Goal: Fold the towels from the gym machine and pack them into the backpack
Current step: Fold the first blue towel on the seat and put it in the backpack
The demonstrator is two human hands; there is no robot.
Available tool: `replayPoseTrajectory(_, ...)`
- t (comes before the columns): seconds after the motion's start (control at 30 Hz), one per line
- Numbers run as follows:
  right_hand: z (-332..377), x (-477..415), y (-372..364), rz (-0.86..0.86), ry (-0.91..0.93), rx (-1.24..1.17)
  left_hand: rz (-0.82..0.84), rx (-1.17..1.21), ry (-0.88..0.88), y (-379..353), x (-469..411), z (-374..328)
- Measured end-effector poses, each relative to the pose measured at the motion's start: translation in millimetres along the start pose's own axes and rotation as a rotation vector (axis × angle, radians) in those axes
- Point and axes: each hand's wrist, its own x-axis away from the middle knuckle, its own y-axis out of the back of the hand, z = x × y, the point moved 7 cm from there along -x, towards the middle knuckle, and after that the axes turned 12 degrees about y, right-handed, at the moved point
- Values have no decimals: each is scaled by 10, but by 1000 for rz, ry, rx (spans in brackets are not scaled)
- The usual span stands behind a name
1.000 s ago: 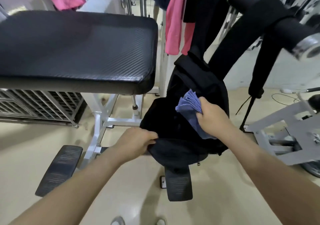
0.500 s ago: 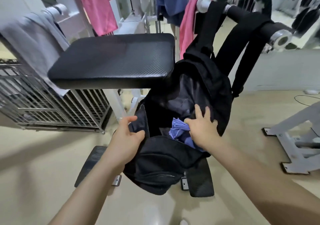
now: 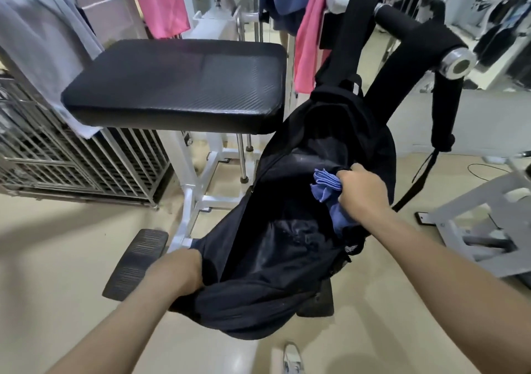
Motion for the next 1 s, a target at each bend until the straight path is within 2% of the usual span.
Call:
replayPoseTrajectory(0.17,-186,-40,16,-2,70,3,-201,-234,67,171,-161,-207)
replayPoseTrajectory(0.27,-233,-73,74,-31,106,-61,-312,-221,82,264,-211,-292)
replayPoseTrajectory(0.3,-256,-68,96,-47,116,-93,-252,-108,117,194,-273,-253)
replayPoseTrajectory(0.33,-280,-61,123,-65,122,-125,-125,108,158,64,-341,-200)
replayPoseTrajectory(0.4,-320,-77,157,-89,124,-187,286,680,168,-339,-409,-273)
replayPoseTrajectory(0.43,-344,-106,159,-90,122,-208,384,830,160,-516,-468,-340)
replayPoseTrajectory(0.5,-424,-205,104,-63,113,-213,289,999,81,-588,-595,-462)
replayPoseTrajectory(0.57,-503,-292,-11,-20,119,-166,179,1127,-9,-225,-442,-639)
replayPoseTrajectory(0.63,-561,-329,-99,-4,109,-101,176,1181,-93,178,-223,-835)
replayPoseTrajectory(0.7,-528,-301,-77,-74,115,12,195,1209,-154,474,-57,-951)
replayPoseTrajectory(0.77,-314,-194,22,-172,199,109,196,1220,-192,645,81,-989)
replayPoseTrajectory(0.83,32,-44,69,-211,336,88,192,1223,-201,726,198,-978)
replayPoseTrajectory(0.9,365,81,-63,-97,412,11,175,1209,-204,748,279,-964)
replayPoseTrajectory(1.0,515,33,-583,328,281,-206,164,1195,-209,773,412,-891)
